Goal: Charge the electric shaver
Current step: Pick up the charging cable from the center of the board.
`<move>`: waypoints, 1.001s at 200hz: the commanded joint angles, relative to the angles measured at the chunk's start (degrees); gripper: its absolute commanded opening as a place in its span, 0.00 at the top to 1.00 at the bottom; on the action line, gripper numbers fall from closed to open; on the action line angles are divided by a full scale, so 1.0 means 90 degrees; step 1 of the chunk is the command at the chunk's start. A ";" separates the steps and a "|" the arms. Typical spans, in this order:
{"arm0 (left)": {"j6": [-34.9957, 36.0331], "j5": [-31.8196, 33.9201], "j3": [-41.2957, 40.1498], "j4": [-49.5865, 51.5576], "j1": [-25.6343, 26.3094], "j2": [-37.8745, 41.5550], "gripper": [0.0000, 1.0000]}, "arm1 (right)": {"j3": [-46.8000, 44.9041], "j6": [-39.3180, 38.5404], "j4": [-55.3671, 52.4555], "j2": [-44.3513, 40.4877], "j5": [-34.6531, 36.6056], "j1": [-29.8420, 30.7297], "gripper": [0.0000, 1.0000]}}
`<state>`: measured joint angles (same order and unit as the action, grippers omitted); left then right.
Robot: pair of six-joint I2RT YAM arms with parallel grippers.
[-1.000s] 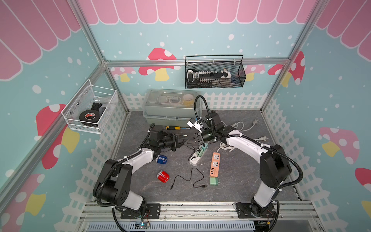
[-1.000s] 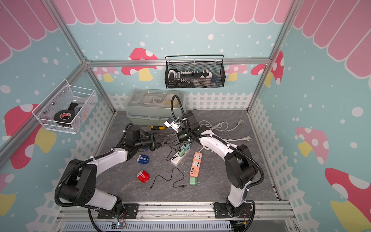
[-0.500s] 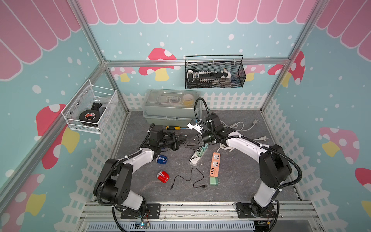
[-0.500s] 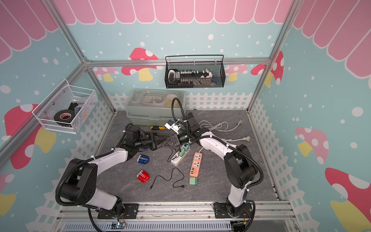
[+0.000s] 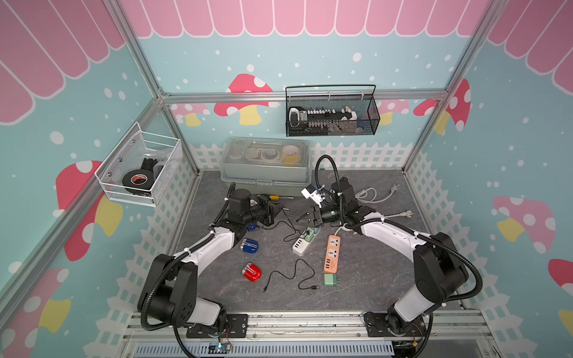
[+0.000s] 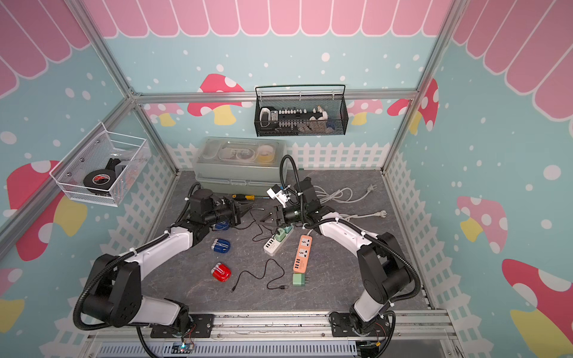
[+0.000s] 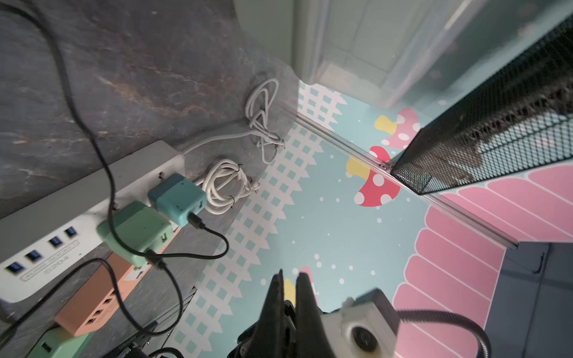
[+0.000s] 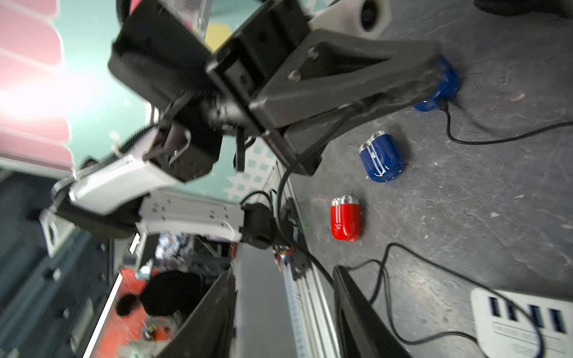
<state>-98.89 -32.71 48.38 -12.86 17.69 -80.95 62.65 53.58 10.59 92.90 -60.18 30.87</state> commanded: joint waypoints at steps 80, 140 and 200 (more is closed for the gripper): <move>0.0764 0.2637 -0.0014 -0.0436 0.0817 0.0649 1.00 | 0.0125 0.3996 0.3393 0.0367 0.2044 0.0351 0.46; 0.0810 0.2721 -0.0057 -0.0601 0.0893 0.0632 1.00 | -0.0028 0.4061 0.3161 0.0251 0.2112 0.0409 0.59; 0.0802 0.2749 -0.0151 -0.0682 0.0934 0.0629 1.00 | 0.0046 0.4397 0.3434 0.0414 0.2205 0.0446 0.77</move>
<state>-92.99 -9.50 48.14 -17.23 25.76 -75.16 62.00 91.20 39.11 96.12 -40.53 34.26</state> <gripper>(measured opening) 0.054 0.237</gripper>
